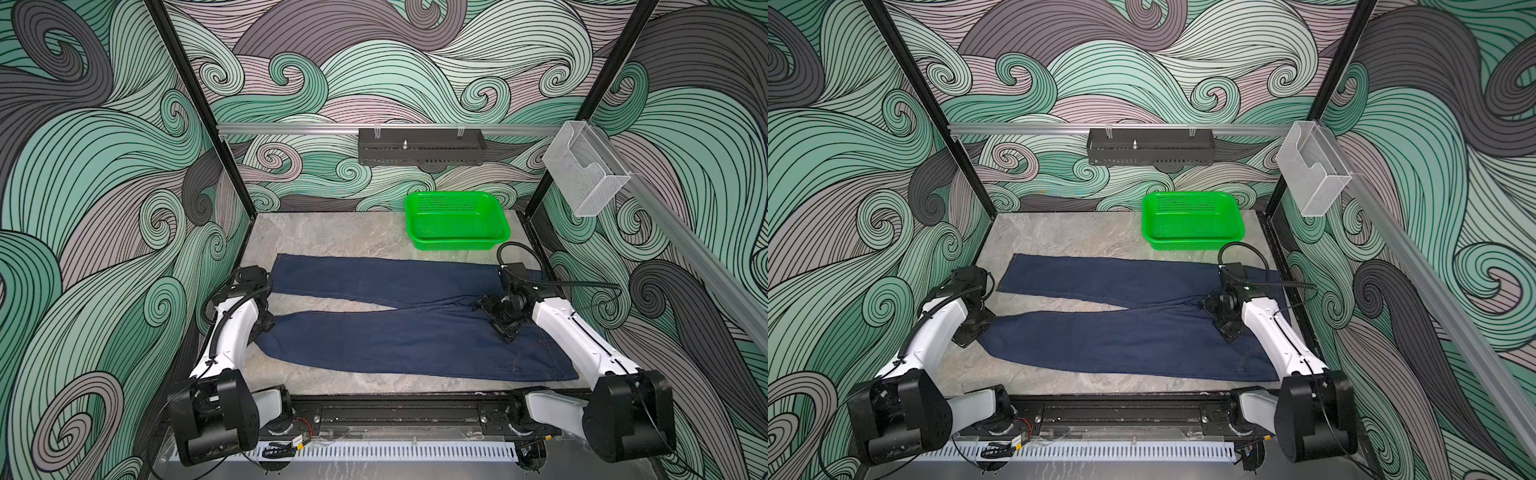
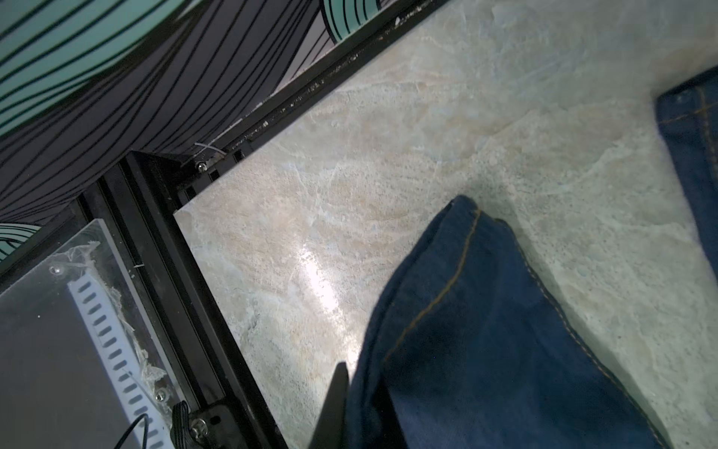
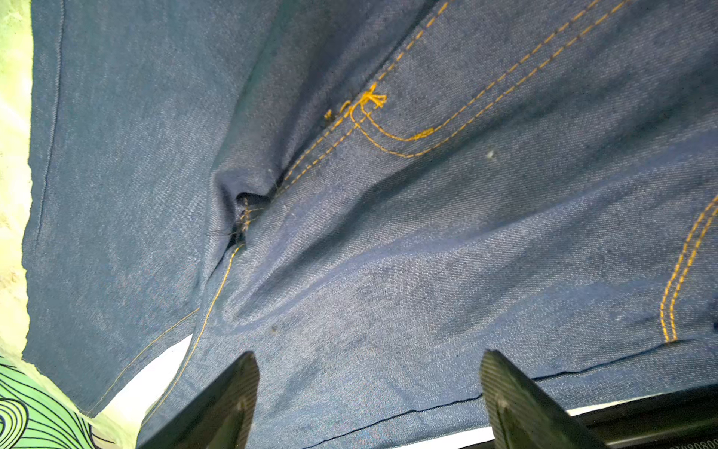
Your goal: Fold and stack the trousers
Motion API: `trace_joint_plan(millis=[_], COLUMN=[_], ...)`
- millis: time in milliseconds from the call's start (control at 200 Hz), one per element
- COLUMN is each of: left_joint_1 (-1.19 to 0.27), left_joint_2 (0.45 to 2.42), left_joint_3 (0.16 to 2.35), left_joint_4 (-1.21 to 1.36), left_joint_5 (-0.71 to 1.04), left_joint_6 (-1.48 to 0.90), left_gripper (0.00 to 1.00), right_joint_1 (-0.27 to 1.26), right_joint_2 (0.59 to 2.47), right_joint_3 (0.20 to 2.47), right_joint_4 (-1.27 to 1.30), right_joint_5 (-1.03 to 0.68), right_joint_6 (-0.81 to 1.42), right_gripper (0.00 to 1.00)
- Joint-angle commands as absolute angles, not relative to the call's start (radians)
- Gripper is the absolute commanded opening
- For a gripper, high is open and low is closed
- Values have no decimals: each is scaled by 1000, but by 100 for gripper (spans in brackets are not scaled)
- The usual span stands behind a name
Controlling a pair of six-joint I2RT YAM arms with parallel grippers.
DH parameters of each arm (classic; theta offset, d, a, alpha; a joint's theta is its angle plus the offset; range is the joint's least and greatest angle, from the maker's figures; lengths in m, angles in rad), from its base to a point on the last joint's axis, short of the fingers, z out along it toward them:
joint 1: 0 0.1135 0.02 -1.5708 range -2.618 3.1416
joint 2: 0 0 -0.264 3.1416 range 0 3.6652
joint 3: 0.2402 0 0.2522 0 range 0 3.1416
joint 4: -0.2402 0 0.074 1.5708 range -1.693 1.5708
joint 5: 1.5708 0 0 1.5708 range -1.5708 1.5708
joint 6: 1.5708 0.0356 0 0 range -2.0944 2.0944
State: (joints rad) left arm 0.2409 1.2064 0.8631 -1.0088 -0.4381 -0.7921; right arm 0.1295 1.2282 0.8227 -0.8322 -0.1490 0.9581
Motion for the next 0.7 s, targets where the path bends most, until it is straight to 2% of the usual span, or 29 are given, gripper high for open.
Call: trace_joint_plan(millis=[0,95,260,400,450,695], left_joint_1=[266,287,305,305,305,328], left_joint_2=[1188,1178,1147,1122,1120,1135], left_joint_3=[900,901,917,980,1005,906], left_joint_4=[-1031,-1035,-1018,-963,-963,-979], left_joint_5=[-491,-475,-403,-180,-140,-365], left_joint_6=[-773,-754,-711,-644,-637,-686], left_gripper=[9,12,10,0,0,1], right_joint_1=[129,129,129,129,129,129], right_joint_2=[1230,1232,1238,1243,1244,1247], right_joint_3=[811,809,805,805,805,804], right_joint_4=[-854,-854,-853,-848,-848,-844], right_joint_5=[-118,-111,-111,-112,-111,-107], right_joint_6=[968,966,972,976,978,976], right_gripper=[90,90,90,90,90,90])
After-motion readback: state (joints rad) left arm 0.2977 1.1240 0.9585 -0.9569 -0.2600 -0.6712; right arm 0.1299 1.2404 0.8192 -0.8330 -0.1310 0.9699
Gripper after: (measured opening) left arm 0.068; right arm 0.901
